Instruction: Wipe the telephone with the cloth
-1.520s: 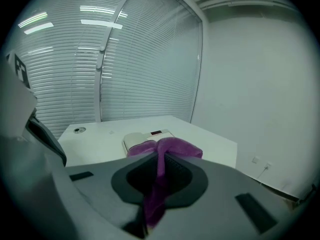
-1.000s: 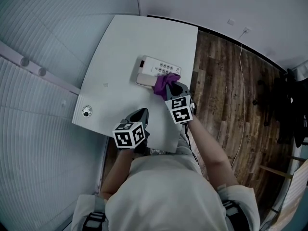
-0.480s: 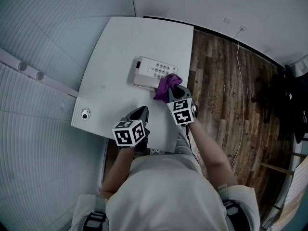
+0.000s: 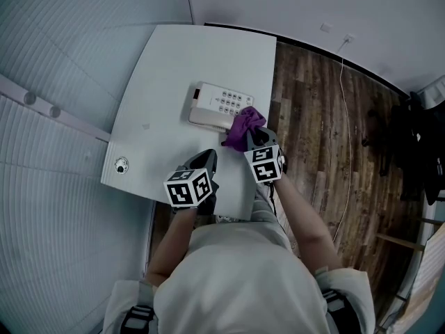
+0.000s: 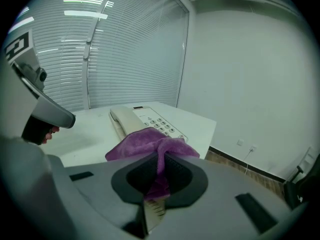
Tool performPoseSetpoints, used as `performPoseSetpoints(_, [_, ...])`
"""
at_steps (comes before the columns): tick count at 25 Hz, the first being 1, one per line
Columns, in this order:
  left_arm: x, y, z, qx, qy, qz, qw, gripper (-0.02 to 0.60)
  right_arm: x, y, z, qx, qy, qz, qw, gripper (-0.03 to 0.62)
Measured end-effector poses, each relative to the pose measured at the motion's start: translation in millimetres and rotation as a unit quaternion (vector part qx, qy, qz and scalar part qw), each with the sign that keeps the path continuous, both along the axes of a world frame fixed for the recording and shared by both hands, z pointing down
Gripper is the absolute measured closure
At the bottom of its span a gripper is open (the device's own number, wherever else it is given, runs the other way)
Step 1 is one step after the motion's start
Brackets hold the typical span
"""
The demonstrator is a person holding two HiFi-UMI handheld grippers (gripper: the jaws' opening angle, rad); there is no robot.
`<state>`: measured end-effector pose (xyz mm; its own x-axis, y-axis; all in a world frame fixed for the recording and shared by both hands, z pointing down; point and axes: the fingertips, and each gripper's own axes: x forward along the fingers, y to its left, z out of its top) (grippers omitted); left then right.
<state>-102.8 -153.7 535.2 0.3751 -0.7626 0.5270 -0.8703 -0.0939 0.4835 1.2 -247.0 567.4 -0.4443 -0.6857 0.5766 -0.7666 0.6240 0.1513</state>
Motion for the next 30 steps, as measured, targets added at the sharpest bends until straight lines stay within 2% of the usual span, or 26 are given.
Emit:
performPoseSetpoints(12, [13.5,-25.8,0.3,0.004,0.039,-0.005,0.9992,0.560,12.6,-0.1,2.2,-0.007,-0.005,0.014,1.000,0.551])
performPoseSetpoints(17, [18.3,-42.2,0.3,0.009,0.092,-0.016,0.9956,0.560,25.2,5.3,-9.7,-0.006,-0.047,0.041,0.998,0.551])
performPoseSetpoints(21, [21.9,-53.0,6.3,-0.002,0.118,-0.027,0.9926,0.558,42.1,10.3,-29.0,0.005,-0.083,0.057,0.995,0.551])
performPoseSetpoints(22, [24.1,-55.3,8.0,-0.006,0.126,-0.027,0.9917,0.550,45.5,12.1,-33.9,0.007,-0.091,0.057,0.994,0.551])
performPoseSetpoints(23, [26.6,-57.3,9.3,-0.009,0.135,-0.025,0.9905,0.504,48.6,14.2,-38.6,0.009,-0.098,0.057,0.993,0.551])
performPoseSetpoints(24, [28.7,-59.4,10.1,-0.011,0.144,-0.024,0.9892,0.431,51.3,16.3,-43.2,0.011,-0.104,0.057,0.993,0.551])
performPoseSetpoints(30, [28.8,-74.4,15.3,-0.010,0.211,-0.054,0.9761,0.422,65.2,21.7,-70.1,0.026,-0.140,0.065,0.988,0.551])
